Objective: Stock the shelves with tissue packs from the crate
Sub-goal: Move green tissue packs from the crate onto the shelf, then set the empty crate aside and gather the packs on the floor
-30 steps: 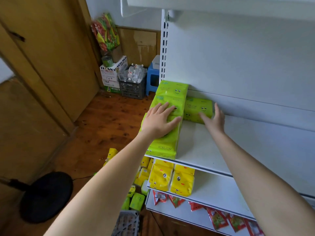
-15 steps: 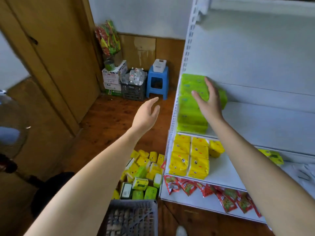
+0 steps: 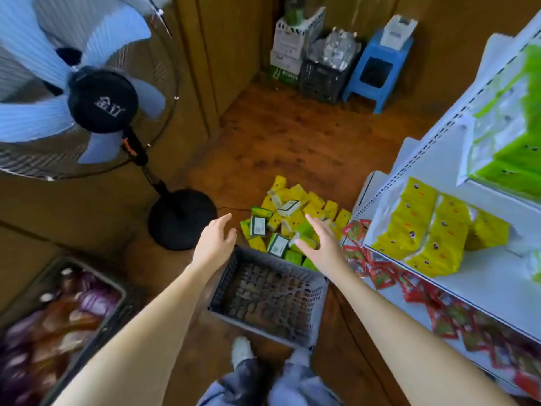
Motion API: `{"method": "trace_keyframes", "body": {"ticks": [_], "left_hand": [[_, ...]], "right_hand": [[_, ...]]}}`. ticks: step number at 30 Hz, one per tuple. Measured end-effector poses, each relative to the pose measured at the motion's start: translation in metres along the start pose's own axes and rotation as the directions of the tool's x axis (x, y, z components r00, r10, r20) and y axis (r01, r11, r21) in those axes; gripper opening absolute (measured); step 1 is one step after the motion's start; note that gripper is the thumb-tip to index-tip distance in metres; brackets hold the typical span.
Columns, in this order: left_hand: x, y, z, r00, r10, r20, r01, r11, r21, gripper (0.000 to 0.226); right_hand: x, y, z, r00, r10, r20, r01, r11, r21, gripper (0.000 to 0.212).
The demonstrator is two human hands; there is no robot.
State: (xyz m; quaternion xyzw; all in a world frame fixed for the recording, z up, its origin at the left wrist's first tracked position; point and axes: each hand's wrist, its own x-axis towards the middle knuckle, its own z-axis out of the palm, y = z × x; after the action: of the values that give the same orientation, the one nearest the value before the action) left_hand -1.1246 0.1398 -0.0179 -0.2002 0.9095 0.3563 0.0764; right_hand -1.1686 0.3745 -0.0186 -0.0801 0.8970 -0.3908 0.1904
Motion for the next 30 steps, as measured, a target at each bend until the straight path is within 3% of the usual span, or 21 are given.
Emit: {"method": "trace_keyframes", "body": {"ticks": [5, 10, 15, 20, 23, 30], "left_hand": [[-0.011, -0.085, 0.058, 0.975, -0.167, 0.146, 0.158, 0.985, 0.074, 0.047], [0.037, -0.153, 0.142, 0.95, -0.219, 0.223, 0.174, 0.963, 0.207, 0.049], [0.077, -0.224, 0.246, 0.949, -0.184, 0.254, 0.091, 0.936, 0.339, 0.054], [0.101, -0.293, 0.305, 0.895, -0.306, 0.325, 0.111, 0.858, 0.502, 0.057], [0.118, -0.322, 0.32, 0.877, -0.367, 0.31, 0.167, 0.838, 0.52, 0.061], [0.144, -0.352, 0.35, 0.813, -0.493, 0.309, 0.327, 0.827, 0.458, 0.066]], "right_hand": [[-0.008, 0.069, 0.08, 0.959, 0.179, 0.22, -0.173, 0.984, -0.046, 0.064], [0.016, 0.178, 0.154, 0.918, 0.295, 0.266, -0.266, 0.954, -0.14, 0.066], [0.043, 0.295, 0.219, 0.901, 0.405, 0.157, -0.379, 0.909, -0.171, 0.068], [0.032, 0.387, 0.267, 0.822, 0.567, -0.052, -0.561, 0.791, -0.245, 0.073], [0.028, 0.412, 0.288, 0.767, 0.638, -0.062, -0.641, 0.758, -0.124, 0.073], [0.034, 0.432, 0.296, 0.722, 0.68, -0.129, -0.683, 0.73, 0.024, 0.067]]}}
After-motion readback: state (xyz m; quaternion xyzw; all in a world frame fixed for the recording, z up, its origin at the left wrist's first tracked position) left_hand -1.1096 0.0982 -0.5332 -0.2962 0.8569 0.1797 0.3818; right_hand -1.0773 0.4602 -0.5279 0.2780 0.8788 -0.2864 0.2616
